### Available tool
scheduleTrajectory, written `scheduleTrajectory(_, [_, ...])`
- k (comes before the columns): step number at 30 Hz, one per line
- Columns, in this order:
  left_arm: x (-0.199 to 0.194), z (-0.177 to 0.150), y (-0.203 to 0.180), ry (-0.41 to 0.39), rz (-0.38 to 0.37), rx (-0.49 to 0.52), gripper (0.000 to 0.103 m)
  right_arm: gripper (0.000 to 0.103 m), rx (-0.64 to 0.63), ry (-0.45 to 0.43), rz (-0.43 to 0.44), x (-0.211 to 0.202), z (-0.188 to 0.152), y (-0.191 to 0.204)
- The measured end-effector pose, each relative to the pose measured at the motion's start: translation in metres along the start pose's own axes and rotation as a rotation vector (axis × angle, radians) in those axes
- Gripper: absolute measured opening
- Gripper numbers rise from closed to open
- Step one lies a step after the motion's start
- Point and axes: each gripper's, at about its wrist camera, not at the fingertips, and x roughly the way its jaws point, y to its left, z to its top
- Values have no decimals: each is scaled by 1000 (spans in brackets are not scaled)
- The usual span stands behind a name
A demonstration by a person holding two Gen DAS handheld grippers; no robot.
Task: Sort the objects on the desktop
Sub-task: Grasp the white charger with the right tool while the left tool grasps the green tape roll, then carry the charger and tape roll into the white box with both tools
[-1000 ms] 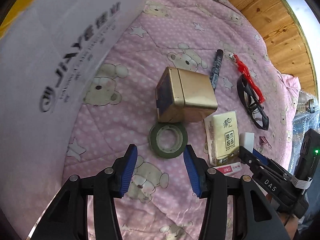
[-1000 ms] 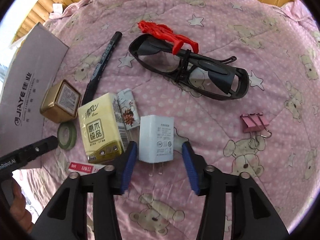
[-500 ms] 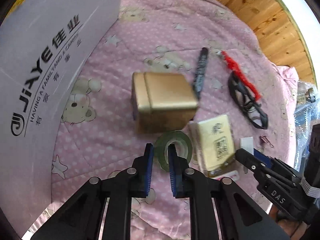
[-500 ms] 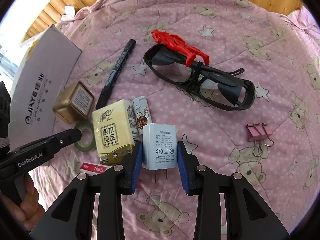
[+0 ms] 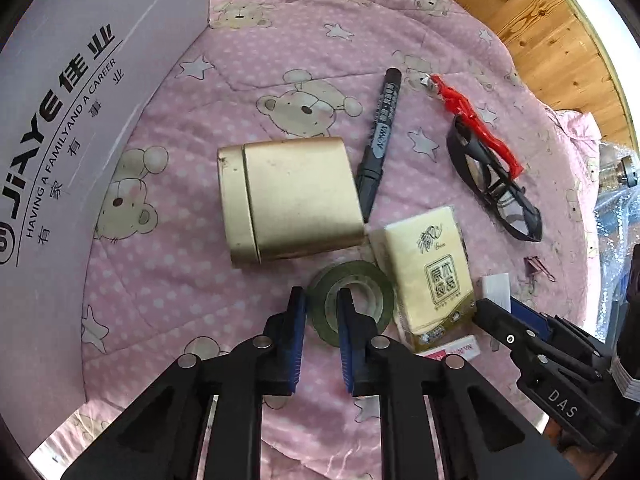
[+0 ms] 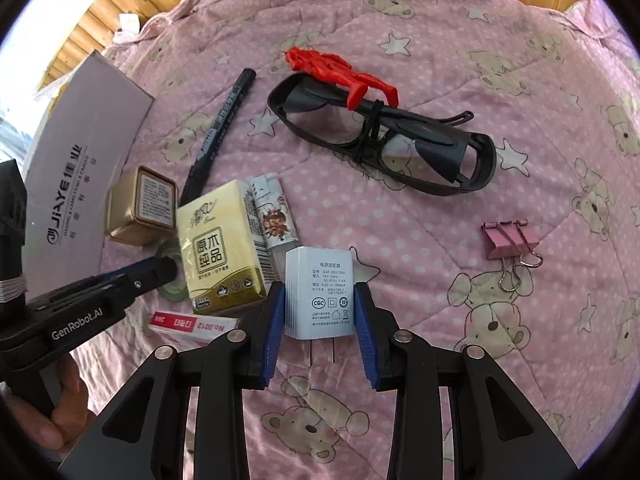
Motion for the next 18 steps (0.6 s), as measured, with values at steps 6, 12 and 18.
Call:
scheduleTrajectory(6, [-15,-1,-6,-13,-11,10,16,35,-9,-21,12,-13,3,2])
scheduleTrajectory(12, [-43,-4,-16,-51,-1,36,16,35,-25,-30,11,-25,-2,7])
scheduleTrajectory(18, [-67,-13,-15,-74,-18,48,16,35,-56,-39,15,-38,-15,20])
